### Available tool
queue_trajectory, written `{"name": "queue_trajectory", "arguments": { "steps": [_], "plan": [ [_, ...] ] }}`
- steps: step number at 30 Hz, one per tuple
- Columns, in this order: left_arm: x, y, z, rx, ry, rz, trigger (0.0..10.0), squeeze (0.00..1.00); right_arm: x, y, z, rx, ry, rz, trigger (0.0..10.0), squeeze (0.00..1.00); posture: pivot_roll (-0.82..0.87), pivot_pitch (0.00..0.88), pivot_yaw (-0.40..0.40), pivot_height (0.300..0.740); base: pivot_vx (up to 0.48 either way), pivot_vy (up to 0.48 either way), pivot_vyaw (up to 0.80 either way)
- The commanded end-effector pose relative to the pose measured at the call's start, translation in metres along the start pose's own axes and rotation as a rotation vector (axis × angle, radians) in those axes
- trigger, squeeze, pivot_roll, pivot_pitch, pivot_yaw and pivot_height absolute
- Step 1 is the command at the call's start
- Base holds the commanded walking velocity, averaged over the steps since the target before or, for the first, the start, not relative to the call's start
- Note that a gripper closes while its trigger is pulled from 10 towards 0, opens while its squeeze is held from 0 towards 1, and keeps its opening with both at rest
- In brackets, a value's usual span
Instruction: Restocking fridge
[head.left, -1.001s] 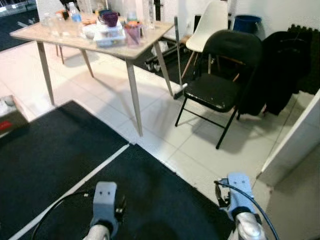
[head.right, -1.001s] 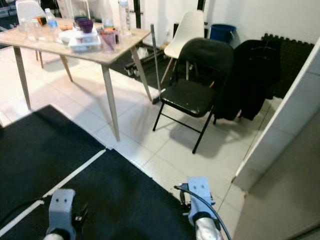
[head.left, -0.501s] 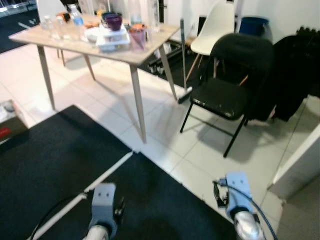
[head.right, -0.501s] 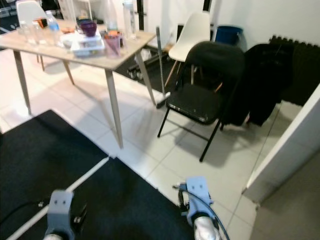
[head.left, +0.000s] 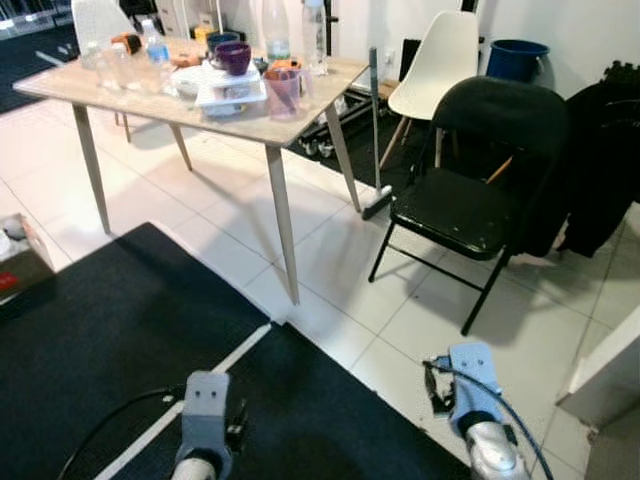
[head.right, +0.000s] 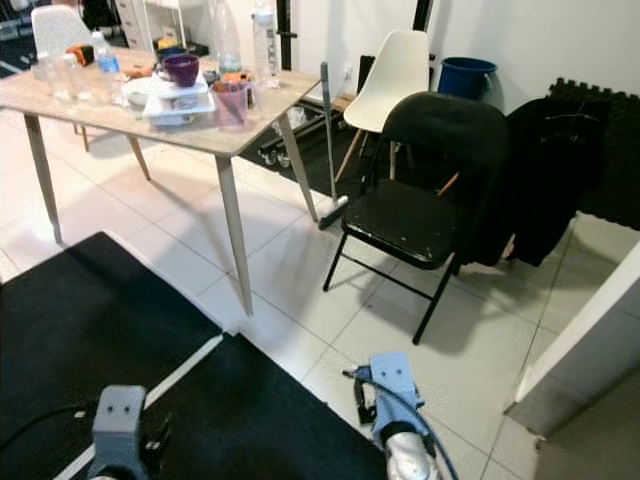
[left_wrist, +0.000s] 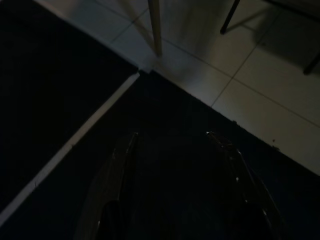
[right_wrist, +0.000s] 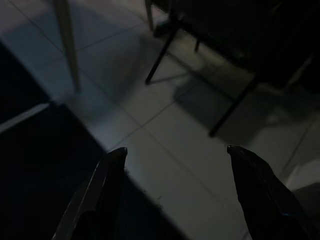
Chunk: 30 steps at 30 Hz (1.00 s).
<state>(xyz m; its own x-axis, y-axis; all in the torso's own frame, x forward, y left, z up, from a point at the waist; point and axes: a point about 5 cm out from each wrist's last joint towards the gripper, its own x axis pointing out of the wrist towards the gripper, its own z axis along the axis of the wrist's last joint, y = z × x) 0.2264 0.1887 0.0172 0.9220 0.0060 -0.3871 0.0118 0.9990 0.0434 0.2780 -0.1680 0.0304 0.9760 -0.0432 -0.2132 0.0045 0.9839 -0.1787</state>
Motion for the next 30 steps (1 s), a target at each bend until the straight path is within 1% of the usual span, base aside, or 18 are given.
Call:
{"name": "queue_trajectory", "arguments": {
  "steps": [1,30],
  "plan": [
    [-0.0042,0.0047,-0.0086,0.002,0.031,0.021,10.0,0.0,-0.0036,0.0059,-0.0063,0.008,0.021,0.013,10.0,0.0,-0.07,0.127,0.02,0.74,0.341,0.0,0.0],
    [-0.0048,0.0064,-0.0092,-0.001,0.033,0.03,10.0,0.0,-0.0032,0.0072,-0.007,0.011,0.026,0.015,10.0,0.0,-0.07,0.131,0.02,0.74,0.344,0.0,0.0]
  ]
}}
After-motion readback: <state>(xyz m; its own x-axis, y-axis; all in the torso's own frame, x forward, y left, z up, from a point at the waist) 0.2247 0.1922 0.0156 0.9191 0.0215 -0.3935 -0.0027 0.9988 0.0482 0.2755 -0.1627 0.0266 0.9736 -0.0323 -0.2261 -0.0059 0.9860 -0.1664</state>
